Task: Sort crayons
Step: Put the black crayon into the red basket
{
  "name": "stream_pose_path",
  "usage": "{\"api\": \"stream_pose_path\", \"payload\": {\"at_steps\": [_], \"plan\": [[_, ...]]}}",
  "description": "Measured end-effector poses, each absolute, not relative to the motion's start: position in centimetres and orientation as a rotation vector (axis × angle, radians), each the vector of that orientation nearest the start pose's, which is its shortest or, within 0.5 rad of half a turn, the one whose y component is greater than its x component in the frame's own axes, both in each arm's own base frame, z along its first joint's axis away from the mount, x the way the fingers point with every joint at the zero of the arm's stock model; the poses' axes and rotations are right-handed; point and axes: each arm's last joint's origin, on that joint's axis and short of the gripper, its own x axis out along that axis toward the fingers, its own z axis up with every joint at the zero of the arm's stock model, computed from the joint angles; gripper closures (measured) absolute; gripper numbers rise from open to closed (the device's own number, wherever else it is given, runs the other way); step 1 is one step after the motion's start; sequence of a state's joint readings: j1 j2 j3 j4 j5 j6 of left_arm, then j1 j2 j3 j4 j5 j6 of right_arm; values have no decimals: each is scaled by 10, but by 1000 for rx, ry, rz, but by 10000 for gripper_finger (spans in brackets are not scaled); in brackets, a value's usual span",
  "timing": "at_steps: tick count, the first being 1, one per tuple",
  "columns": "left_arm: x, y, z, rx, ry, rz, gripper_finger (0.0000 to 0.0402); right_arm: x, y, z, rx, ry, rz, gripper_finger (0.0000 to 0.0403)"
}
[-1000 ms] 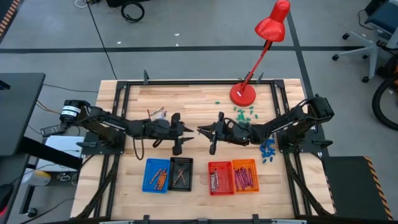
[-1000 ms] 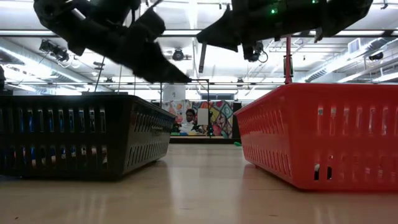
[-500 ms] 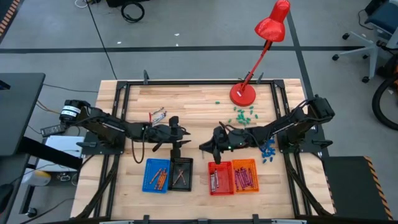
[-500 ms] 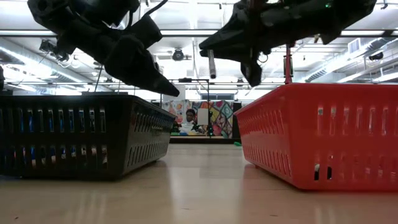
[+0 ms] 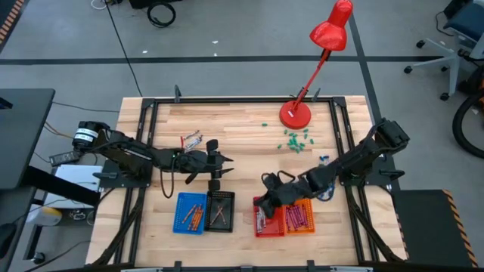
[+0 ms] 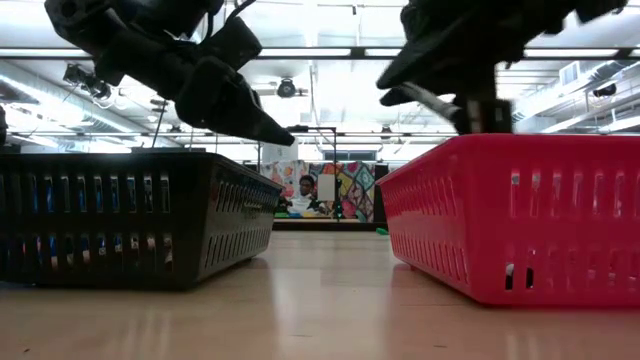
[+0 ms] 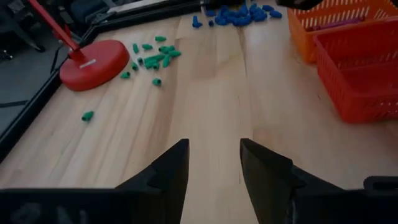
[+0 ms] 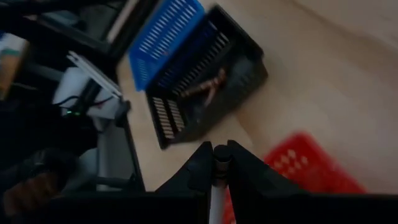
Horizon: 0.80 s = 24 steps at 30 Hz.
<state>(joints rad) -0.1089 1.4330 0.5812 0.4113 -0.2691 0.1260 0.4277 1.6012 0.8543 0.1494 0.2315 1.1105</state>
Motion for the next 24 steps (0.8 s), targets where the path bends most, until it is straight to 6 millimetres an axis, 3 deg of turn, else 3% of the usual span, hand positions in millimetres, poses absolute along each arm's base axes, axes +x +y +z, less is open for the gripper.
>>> {"api": "stream_pose_path", "payload": {"at_steps": [6, 14, 24], "plan": [[277, -22, 182, 229, 411, 127, 246, 290, 147, 193, 942, 692, -284, 359], [279, -23, 187, 270, 369, 123, 246, 283, 152, 189, 1009, 711, -359, 359], [279, -13, 185, 257, 390, 158, 246, 305, 167, 176, 968, 872, -408, 359]]}}
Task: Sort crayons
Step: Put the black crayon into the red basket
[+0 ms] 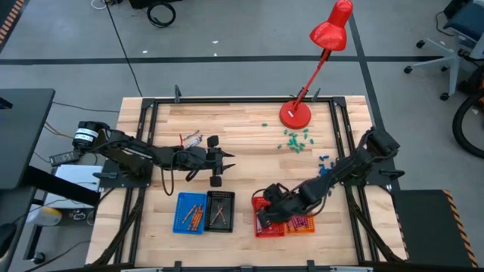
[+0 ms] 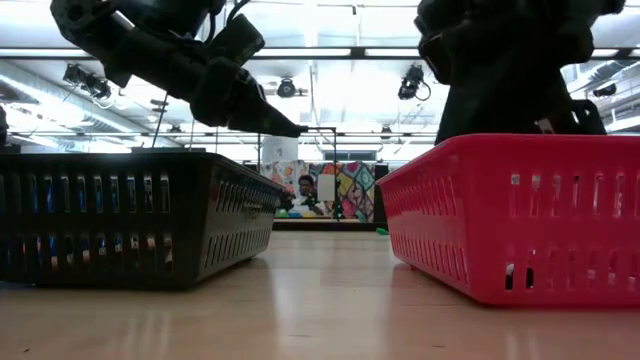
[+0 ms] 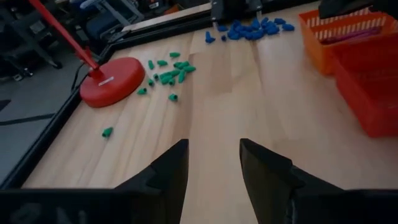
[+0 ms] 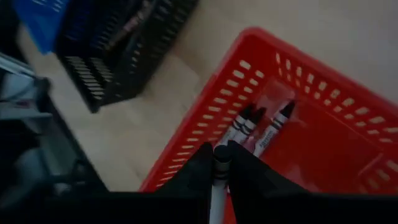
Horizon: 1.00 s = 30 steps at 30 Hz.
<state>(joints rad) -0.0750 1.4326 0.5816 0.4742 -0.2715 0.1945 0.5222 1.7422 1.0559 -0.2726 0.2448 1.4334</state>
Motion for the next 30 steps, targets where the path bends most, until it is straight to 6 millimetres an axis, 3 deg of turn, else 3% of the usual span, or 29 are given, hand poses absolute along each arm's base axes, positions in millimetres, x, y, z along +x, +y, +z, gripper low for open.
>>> {"api": "stream_pose_path", "payload": {"at_steps": [8, 18, 30], "plan": [[279, -13, 184, 250, 402, 155, 246, 323, 174, 176, 873, 1029, -469, 352], [278, -13, 183, 251, 414, 154, 246, 322, 169, 174, 865, 1075, -459, 309], [269, -7, 174, 224, 567, 191, 246, 315, 149, 210, 544, 878, -454, 311]]}}
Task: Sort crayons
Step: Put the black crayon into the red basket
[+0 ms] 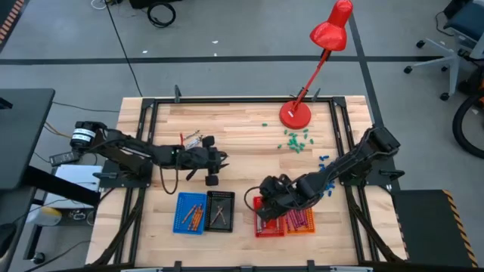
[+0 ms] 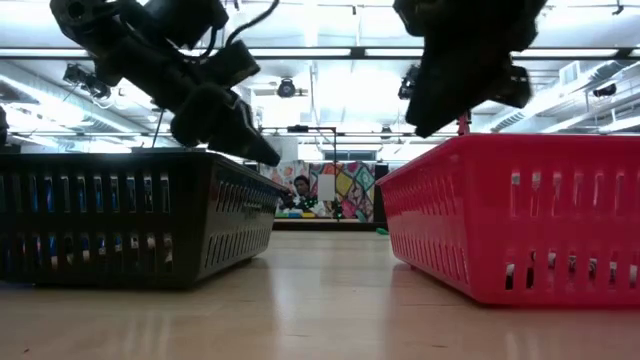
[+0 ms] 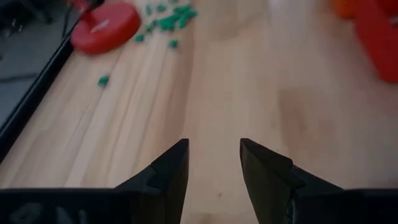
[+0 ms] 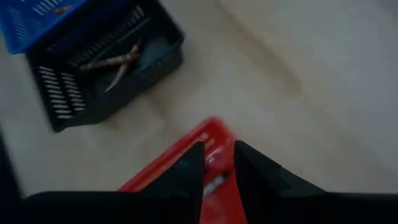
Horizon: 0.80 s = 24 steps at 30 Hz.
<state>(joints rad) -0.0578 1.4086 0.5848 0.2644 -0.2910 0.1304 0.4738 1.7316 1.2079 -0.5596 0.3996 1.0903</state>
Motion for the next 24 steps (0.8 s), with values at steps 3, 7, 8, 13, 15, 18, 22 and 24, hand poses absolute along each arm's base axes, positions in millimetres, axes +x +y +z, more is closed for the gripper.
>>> {"api": "stream_pose_path", "payload": {"at_steps": [3, 7, 8, 13, 15, 18, 22, 24], "plan": [[263, 0, 173, 173, 629, 232, 246, 319, 139, 210, 445, 873, -452, 311], [251, 7, 171, 102, 726, 281, 246, 324, 125, 212, 274, 831, -493, 312], [248, 7, 170, 90, 756, 288, 246, 325, 122, 212, 231, 817, -509, 312], [228, 10, 168, 107, 899, 426, 246, 332, 104, 214, 69, 793, -560, 312], [221, 15, 168, 133, 946, 501, 246, 336, 95, 212, 49, 781, -557, 312], [217, 26, 166, 118, 988, 554, 246, 343, 83, 206, 27, 762, -508, 312], [211, 47, 165, 48, 1028, 608, 246, 348, 70, 195, 44, 743, -387, 312], [209, 57, 164, 5, 1035, 628, 246, 350, 64, 192, 58, 723, -361, 312]]}}
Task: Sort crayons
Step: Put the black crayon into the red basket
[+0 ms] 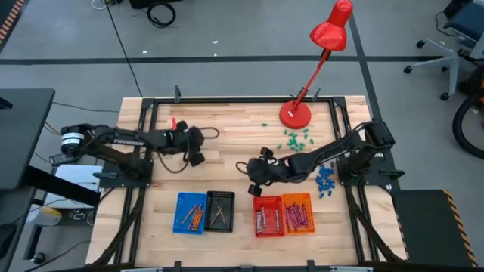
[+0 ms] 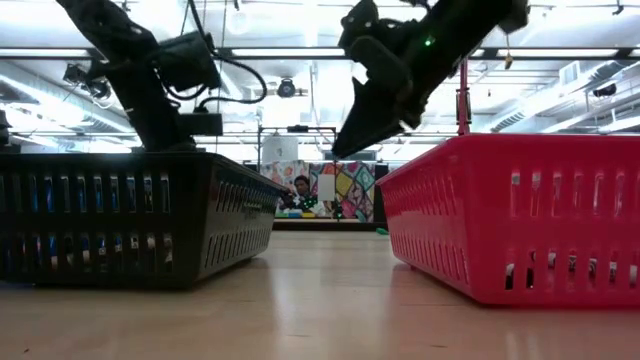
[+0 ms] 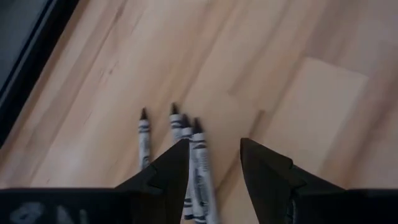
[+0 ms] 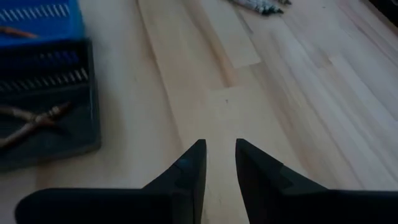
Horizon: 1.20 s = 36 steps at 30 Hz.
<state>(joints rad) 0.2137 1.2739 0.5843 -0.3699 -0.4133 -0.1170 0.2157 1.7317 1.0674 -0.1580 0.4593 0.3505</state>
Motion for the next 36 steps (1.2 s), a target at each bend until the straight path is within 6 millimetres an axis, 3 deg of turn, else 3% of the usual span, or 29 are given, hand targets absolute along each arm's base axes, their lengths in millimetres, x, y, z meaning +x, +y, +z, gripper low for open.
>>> {"api": "stream_pose_path", "payload": {"at_steps": [10, 22, 29, 36], "plan": [[192, 101, 161, -126, 1074, 712, 247, 349, 41, 173, 96, 632, -284, 312], [177, 136, 152, -225, 1094, 686, 247, 348, 41, 169, 134, 547, -195, 312], [179, 147, 133, -259, 1147, 663, 247, 348, 42, 169, 128, 549, -188, 312], [181, 148, 127, -262, 1169, 656, 262, 348, 42, 169, 129, 550, -182, 312]]}}
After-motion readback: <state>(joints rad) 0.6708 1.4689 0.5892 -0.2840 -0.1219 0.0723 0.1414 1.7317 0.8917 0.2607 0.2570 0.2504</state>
